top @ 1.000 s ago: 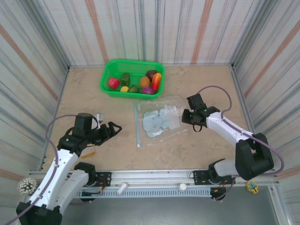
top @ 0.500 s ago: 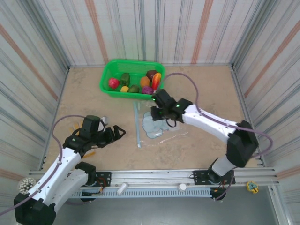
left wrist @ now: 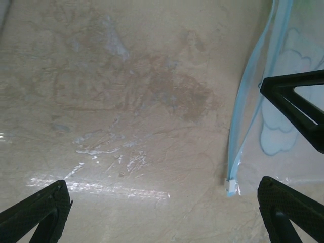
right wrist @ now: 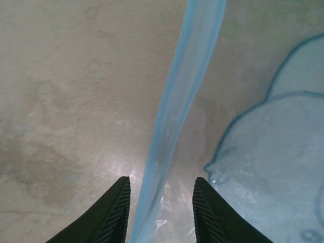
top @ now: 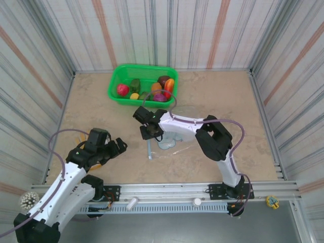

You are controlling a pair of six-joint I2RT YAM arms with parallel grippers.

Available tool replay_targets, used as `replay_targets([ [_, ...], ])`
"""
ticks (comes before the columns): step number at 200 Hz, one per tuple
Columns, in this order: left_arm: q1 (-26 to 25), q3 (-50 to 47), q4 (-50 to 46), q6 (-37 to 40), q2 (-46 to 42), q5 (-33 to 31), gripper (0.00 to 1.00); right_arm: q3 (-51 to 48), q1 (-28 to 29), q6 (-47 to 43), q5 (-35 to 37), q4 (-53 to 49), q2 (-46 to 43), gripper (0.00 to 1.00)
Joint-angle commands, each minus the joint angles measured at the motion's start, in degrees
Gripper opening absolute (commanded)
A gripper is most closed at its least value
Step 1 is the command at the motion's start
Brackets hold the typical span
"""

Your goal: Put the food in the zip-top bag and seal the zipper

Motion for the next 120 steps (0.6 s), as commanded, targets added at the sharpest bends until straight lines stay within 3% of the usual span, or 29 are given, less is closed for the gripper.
replay_targets([
  [1, -0.12, 2.03, -2.11, -0.61, -0.12, -2.83, 0.99, 2.08, -1.50, 2.34, -0.40, -2.51, 2.44, 0.30],
  [32, -0.12, 1.78, -1.19, -0.03, 1.47, -2.34, 0.98, 2.10, -2.81, 2.49, -1.32, -2.01, 3.22, 0.07],
  [47, -0.12, 1.98, -0.86, 0.44, 2.37, -2.04, 0.99, 1.20, -3.03, 1.85, -3.03, -0.87, 1.77, 0.00],
  [77, -0.17, 1.54, 1.57, 1.79, 3.46, 0.88, 0.99, -3.93, -3.60, 1.69, -6.38, 3.22, -5.25, 0.00],
  [102, -0.65, 1.14, 7.35, 4.90, 4.99, 10.40, 0.99, -9.74, -4.18, 2.16, -10.34, 8.02, -12.86, 0.00],
  [120, -4.79, 4.29, 6.30, 6.07, 6.00, 5.98, 0.99, -12.79, -4.51, 2.13, -13.31, 11.09, -17.51, 0.00],
])
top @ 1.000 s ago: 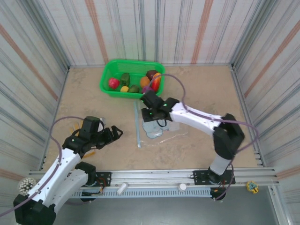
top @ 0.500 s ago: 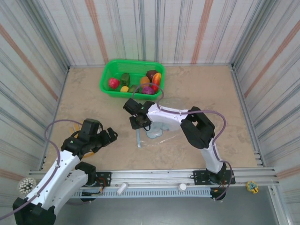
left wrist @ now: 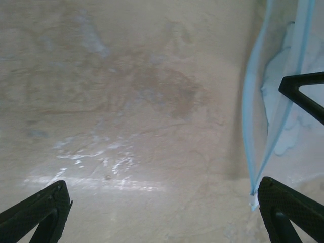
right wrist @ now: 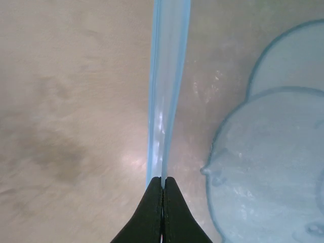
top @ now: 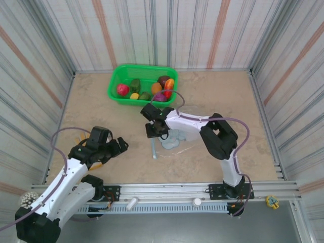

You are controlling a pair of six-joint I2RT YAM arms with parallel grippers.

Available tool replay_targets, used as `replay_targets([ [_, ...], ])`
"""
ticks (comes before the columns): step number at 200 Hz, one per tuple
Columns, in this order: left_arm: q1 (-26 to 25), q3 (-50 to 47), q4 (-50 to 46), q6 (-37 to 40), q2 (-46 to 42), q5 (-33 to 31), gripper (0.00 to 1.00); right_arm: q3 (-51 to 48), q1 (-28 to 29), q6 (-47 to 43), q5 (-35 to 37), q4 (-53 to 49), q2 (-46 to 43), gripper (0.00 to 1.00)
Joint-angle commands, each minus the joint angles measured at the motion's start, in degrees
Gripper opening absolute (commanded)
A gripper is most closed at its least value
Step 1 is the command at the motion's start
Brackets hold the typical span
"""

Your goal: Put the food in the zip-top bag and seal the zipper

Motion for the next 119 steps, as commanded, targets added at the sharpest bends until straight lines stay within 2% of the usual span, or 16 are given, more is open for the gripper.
replay_targets([
  [1, -3.93, 3.70, 1.94, 3.46, 1.04, 0.73, 0.99, -3.04, -0.74, 0.58, -5.33, 5.46, -7.89, 0.00],
  [22, -6.77, 6.43, 3.01, 2.83, 1.66, -1.06, 0.99, -5.63, -0.84, 1.40, -6.91, 7.06, -12.15, 0.00],
  [57, -6.96, 4.94, 14.62, 1.29, 1.10, 8.64, 0.99, -11.61, -1.19, 4.47, -9.82, 11.70, -19.24, 0.00],
  [75, -7.01, 1.85, 25.61, -0.47, 1.45, 15.41, 0.99, -14.56, -1.20, 6.09, -10.60, 14.61, -22.58, 0.00],
  [85, -6.92, 0.05, 30.18, -2.29, 2.24, 16.97, 0.97, -16.43, -1.25, 7.50, -11.73, 16.91, -24.05, 0.00],
  [119, -7.07, -1.13, 39.15, -5.50, 7.11, 21.47, 0.86, -21.46, -1.54, 11.38, -13.24, 23.69, -28.06, 0.00],
])
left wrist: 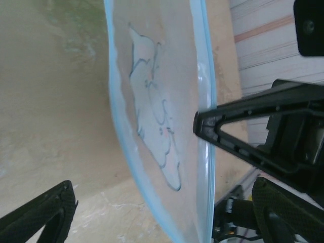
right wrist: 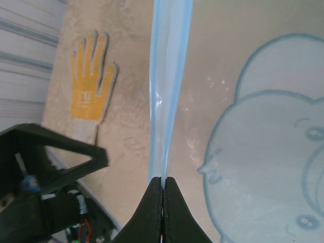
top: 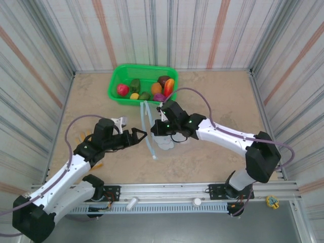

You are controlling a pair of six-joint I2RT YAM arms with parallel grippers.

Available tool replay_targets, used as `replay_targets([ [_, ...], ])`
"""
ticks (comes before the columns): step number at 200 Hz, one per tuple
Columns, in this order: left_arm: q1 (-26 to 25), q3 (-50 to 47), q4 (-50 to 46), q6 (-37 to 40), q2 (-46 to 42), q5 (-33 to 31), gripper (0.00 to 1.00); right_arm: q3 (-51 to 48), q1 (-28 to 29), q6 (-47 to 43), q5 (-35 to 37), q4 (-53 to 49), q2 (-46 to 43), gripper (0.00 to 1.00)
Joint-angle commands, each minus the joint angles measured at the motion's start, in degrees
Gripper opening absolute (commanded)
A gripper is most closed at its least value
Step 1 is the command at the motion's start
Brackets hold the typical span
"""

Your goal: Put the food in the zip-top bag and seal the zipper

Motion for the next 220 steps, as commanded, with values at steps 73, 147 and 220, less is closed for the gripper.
replay_targets([
  [73, -0.48, -4.21, 13.97, -4.48, 2.85, 2.84, 0.58, -6.70, 0.01, 9.39, -0.34, 13.30, -6.24, 0.00],
  [147, 3.04, -3.15, 14.50, -2.17, 3.84, 6.02, 0.23, -7.08, 1.87, 10.09, 1.02, 14.26, -5.35, 0.00],
  [220, 4.74, -2.97, 13.97, -0.85, 4.17, 6.85, 0.18, -7.11, 2.41, 9.61, 2.57, 13.40, -5.67, 0.00],
])
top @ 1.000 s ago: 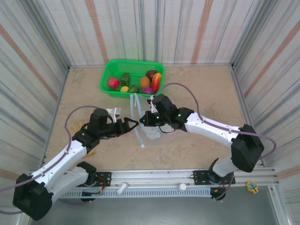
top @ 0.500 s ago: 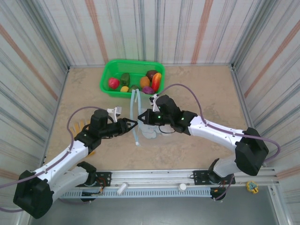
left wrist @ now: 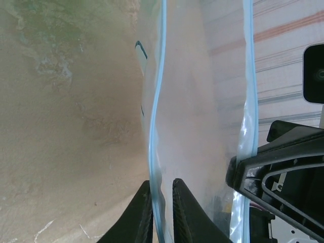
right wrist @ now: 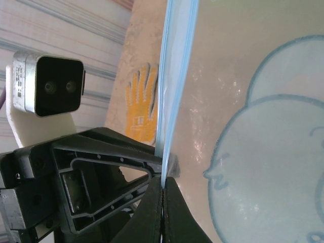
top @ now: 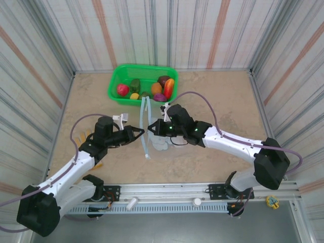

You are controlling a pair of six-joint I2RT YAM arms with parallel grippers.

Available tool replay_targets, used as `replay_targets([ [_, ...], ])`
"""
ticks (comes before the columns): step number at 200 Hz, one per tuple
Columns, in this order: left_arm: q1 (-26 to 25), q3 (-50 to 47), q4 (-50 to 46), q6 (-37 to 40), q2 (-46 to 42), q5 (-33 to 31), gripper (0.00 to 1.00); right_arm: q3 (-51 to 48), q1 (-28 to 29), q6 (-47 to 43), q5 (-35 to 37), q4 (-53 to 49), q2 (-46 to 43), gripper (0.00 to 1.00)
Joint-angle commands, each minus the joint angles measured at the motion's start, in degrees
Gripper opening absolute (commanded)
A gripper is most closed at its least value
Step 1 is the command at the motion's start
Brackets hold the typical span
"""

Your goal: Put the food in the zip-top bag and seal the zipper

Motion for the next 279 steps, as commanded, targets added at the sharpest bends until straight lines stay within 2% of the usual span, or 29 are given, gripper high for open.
replay_targets([
  [1, 0.56, 0.79, 0.64, 1.55, 0.27, 1.45, 0.18, -0.41, 0.64, 0.63, 1.31, -0.18, -0.86, 0.00],
  [39, 1.04, 0.91, 1.03, 1.60, 0.97, 1.51, 0.15, -0.13, 0.73, 0.64, 1.60, -0.27, -0.72, 0.00],
  [66, 1.78, 0.73, 1.86, 1.38, 1.51, 2.23, 0.00, 0.21, 0.90, 0.54, 1.80, -0.60, -0.47, 0.00],
  [100, 2.69, 2.92, -3.08, 2.90, -0.62, 2.28, 0.00, 1.90, 1.11, -1.01, 2.45, -3.20, -0.18, 0.00],
  [109, 2.78, 4.68, -6.98, 4.05, -1.55, 1.50, 0.00, 5.40, 1.78, -3.84, 1.99, -6.75, 0.54, 0.14],
  [123, 3.35, 8.31, -13.72, 5.90, -3.41, 0.41, 0.00, 12.67, 2.56, -7.91, 4.98, -15.80, 1.59, 0.39],
  [139, 4.94, 13.66, -21.67, 8.08, -5.68, 0.49, 0.00, 18.21, 1.50, -10.98, 8.44, -21.96, 1.33, 0.54],
  [152, 7.42, 19.53, -30.04, 10.31, -6.41, 0.95, 0.00, 21.76, -0.53, -12.84, 10.34, -26.20, 0.55, 0.59],
  [174, 11.94, 28.11, -39.32, 12.94, -6.72, 3.78, 0.00, 24.25, -5.47, -13.97, 11.17, -28.93, -0.65, 0.61],
  [200, 12.21, 36.67, -49.95, 18.83, -6.24, -1.61, 0.00, 27.15, -13.20, -12.48, 2.15, -30.07, 1.47, 0.64],
  [228, 12.21, 40.44, -53.77, 21.77, -4.56, -4.29, 0.00, 30.23, -17.43, -13.66, 4.73, -32.62, 9.26, 0.57],
  [243, 12.27, 40.15, -53.24, 22.62, -2.93, -4.14, 0.00, 34.20, -18.90, -14.83, 5.86, -34.67, 16.39, 0.46],
  [271, 12.29, 36.29, -48.01, 22.55, -1.26, -3.40, 0.00, 43.82, -20.36, -15.72, 10.08, -37.26, 29.18, 0.16],
  [279, 12.31, 35.51, -46.99, 22.56, -0.98, -3.47, 0.00, 47.32, -20.36, -16.62, 12.21, -38.62, 32.48, 0.01],
])
